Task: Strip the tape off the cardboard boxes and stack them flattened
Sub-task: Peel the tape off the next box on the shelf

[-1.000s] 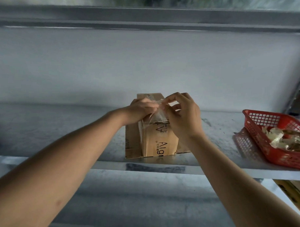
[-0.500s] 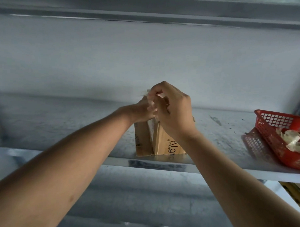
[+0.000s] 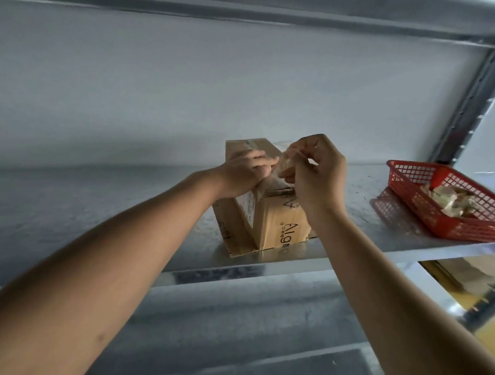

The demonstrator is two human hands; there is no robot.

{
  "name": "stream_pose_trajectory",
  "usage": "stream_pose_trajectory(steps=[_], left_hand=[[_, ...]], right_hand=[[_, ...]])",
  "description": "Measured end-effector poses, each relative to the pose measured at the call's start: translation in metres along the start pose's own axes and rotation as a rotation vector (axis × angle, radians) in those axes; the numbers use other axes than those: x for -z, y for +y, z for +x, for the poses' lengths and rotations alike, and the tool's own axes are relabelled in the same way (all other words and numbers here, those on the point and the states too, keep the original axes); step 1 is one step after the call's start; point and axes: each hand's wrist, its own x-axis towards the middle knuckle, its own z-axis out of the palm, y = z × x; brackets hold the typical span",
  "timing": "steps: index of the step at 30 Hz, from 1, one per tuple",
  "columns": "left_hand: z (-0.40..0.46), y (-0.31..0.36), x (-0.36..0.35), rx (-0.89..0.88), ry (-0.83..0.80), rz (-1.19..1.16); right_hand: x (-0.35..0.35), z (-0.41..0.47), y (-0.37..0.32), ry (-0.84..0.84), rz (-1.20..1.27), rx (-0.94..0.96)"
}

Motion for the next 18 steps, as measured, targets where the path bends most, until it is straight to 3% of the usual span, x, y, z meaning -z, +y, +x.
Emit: stream_pose_trajectory(steps=[5,10,12,14,16,18], left_hand=[[0.006,-0.007,0.008,0.023,-0.089,0.009],[0.009,-0.015,0.014,0.003,-0.1,0.146],[0.008,-0.012,0.014,0.004,-0.066,0.186],[0.007,-0.01,0.017,-0.03,-0.054,0.248],[0.005,-0.007,0.02,-0.064,-0.062,0.273],[0.003,-0.006,0.023,-0.067,-0.073,0.257]], right_hand=[[0.013,-0.02,-0.01,-0.251,0.098,0.104],[0.022,-0.028,-0.023,-0.455,0.09,0.045],[0.021,-0.031,-0.031,-0.562,-0.081,0.098],[0.019,-0.032,-0.039,-0.63,-0.444,0.214],[0.016,-0.03,-0.047,-0.636,-0.754,0.334],[0.012,-0.03,-0.053,-0.617,-0.888,0.368]])
